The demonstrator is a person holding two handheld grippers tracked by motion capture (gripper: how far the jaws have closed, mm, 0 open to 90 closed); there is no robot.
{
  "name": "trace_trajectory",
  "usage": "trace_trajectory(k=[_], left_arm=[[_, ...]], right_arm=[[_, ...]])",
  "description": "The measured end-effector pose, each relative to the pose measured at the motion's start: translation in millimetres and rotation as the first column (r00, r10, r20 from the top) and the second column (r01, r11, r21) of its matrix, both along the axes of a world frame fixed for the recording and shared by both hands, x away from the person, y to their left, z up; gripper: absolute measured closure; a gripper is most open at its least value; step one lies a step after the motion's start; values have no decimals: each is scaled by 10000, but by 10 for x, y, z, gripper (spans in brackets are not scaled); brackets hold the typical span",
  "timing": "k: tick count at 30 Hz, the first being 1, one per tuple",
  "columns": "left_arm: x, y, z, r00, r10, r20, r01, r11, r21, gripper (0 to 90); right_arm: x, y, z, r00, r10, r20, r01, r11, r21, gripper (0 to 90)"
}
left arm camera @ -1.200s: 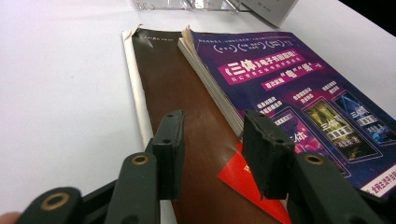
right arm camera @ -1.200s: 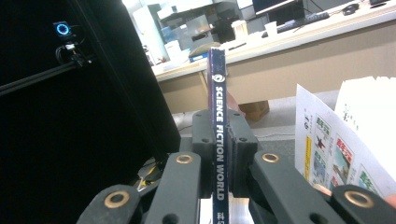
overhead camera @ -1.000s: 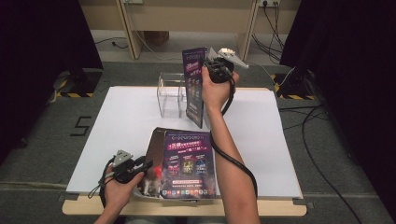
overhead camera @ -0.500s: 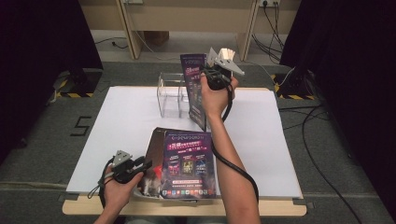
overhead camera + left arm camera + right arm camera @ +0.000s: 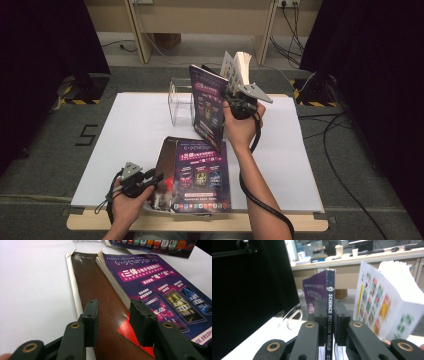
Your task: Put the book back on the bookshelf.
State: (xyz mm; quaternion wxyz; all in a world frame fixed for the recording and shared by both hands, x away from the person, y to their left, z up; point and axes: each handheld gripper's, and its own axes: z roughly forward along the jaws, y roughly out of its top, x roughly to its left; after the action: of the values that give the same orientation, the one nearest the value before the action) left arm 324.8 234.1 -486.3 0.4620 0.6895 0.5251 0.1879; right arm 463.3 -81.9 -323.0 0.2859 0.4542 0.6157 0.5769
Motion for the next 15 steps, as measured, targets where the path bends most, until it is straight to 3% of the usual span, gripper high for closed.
trace_trajectory(k=[7,15], left_arm=[[-3,10,8,10000,36,33,-35,10000,-25,587],[-2,6,5,10000,35,-6,-35,10000,-42,587]], right_arm=[[-212,-74,-72,9999,139,-58,-140,9997,-200,838],[-288,-167,-36,9989,187,-428,-200,9993,-308,800]])
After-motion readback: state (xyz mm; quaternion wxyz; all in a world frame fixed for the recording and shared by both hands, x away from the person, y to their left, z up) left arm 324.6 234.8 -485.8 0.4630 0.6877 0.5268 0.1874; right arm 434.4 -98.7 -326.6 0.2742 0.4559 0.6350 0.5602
